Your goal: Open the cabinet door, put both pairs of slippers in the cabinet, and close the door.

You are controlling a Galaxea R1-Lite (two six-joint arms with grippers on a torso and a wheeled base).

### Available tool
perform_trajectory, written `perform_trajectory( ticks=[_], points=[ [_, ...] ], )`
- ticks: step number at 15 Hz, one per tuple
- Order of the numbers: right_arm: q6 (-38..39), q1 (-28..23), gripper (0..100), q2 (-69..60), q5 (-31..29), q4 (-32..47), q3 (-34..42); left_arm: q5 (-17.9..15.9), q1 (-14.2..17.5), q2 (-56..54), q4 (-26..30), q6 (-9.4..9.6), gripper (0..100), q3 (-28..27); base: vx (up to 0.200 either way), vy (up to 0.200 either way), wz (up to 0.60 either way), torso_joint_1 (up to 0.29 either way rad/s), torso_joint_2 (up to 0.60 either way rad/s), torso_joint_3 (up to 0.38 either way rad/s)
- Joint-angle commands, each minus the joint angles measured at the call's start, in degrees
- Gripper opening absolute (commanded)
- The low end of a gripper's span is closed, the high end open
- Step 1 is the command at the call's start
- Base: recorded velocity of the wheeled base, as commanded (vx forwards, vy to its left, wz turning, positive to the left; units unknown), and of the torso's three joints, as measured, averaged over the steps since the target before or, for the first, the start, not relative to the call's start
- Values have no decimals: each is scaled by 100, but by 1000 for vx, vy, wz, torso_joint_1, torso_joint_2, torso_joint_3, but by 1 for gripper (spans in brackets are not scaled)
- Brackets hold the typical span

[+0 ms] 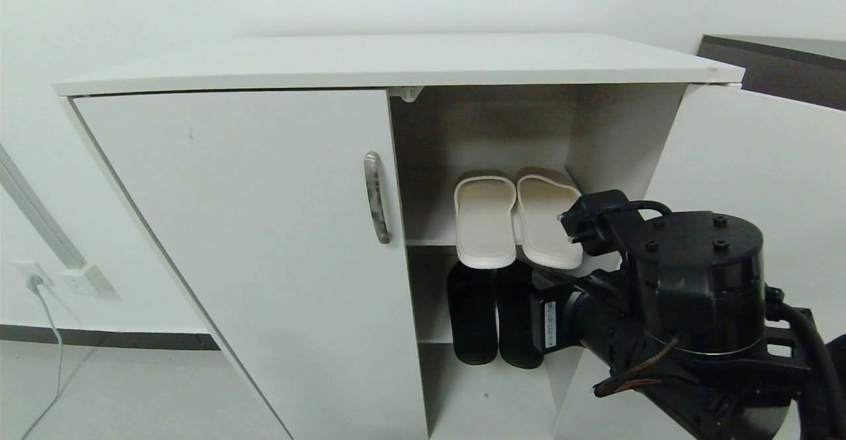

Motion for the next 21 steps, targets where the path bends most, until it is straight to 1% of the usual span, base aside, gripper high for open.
perform_trajectory(
  ticks=[1,16,21],
  points=[
    [2,0,0,44,-3,-1,35,1,1,-1,2,-2,0,0,-200,0,0,7,2,2],
    [2,-35,0,88,15,-10,237,1,1,-1,-6,-2,0,0,-200,0,0,1,2,3],
    [-77,-96,0,299,15,-352,351,10,1,-1,-6,-11,0,0,0,0,0,0,0,0]
  ],
)
